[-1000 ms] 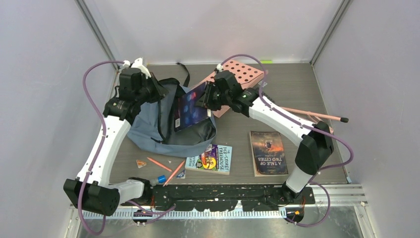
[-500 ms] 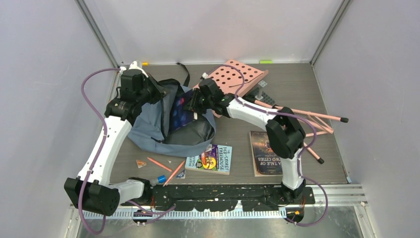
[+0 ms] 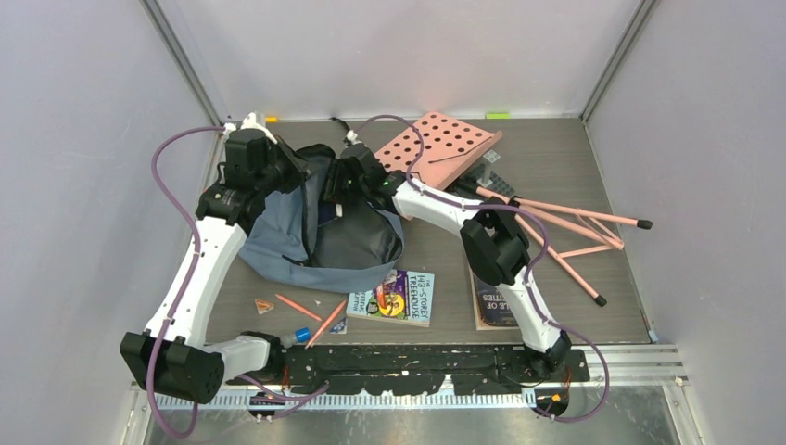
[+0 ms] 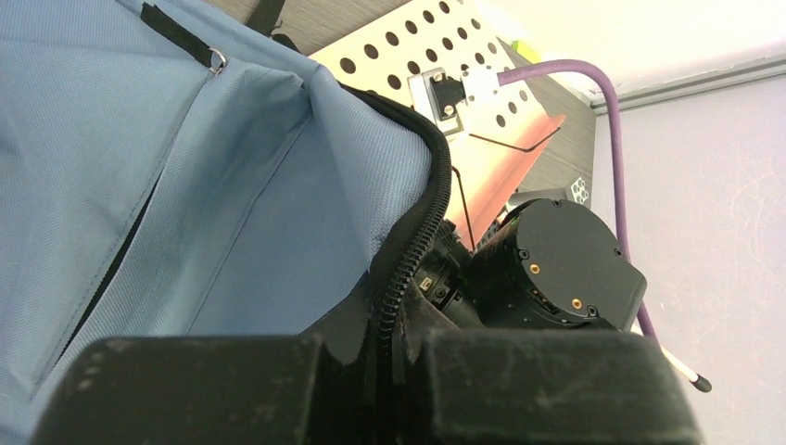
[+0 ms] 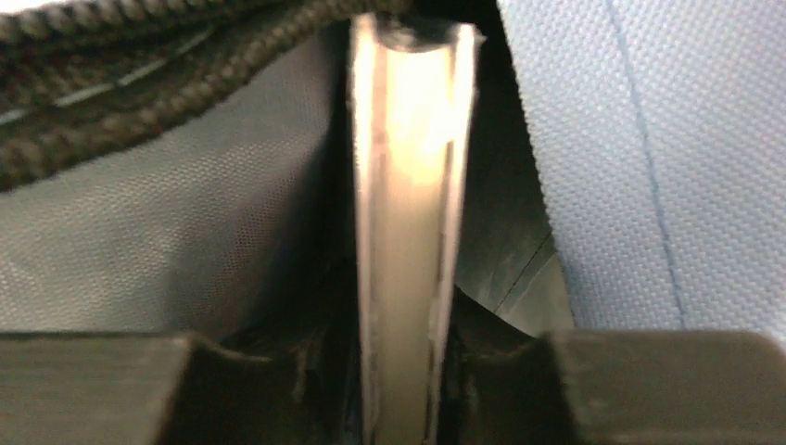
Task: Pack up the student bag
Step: Place the book in the student bag.
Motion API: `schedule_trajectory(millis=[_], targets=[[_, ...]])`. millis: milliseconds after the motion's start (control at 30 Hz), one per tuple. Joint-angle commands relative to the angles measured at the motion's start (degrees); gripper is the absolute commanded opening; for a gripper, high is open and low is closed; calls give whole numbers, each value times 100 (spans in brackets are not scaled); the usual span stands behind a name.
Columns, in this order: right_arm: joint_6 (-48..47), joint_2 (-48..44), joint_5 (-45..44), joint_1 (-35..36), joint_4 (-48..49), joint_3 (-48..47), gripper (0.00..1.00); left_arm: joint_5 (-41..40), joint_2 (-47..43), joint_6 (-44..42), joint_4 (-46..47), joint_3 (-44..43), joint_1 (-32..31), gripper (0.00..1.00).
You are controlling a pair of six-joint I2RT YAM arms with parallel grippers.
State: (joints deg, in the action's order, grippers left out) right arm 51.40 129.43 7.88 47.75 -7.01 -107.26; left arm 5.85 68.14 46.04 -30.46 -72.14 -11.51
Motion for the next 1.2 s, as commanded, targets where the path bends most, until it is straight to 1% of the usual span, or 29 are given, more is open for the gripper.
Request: schedule_trajectory(millis=[0,33,67,133,167,200,267,433,500,567,700,933,1000,1167], targets=[[-862,185,-390,191,-541,-518,42,42,-84,-113,541,-89,13,2],[-953,245,-456,233,-641,-615,48,34,-85,-144,530,-101,14,2],[-1098,253,-486,247,-775,-635,52,20,-87,-178,518,-103,12,2],[-1267,183,-659,274,-854,-616,62,-16,-93,-256,470,-126,13,2],[-1314,142,-710,278,-863,-551,64,-40,-98,-302,444,-132,15,3],[-1417,58,-755,274,-870,-515,68,-58,-110,-346,411,-137,19,3],[-1582,-69,-865,279,-869,-436,73,-90,-120,-433,369,-133,24,3],[-1870,-358,-1119,275,-944,-354,82,-95,-106,-525,324,-126,22,4],[-1940,-467,-1261,274,-1078,-332,88,-92,-94,-525,313,-135,21,4],[-1949,-623,-1477,278,-1102,-198,91,-109,-99,-533,315,-126,24,4],[-2085,-1081,-1604,279,-999,217,94,-163,-121,-556,304,-97,23,4],[-2377,-1745,-1709,279,-1167,596,95,-179,-159,-565,349,81,26,4],[-2581,-2108,-1867,279,-1489,676,95,-180,-180,-626,324,111,26,4],[-2951,-2939,-2753,192,-2531,1017,96,-130,-263,-891,291,174,28,5]])
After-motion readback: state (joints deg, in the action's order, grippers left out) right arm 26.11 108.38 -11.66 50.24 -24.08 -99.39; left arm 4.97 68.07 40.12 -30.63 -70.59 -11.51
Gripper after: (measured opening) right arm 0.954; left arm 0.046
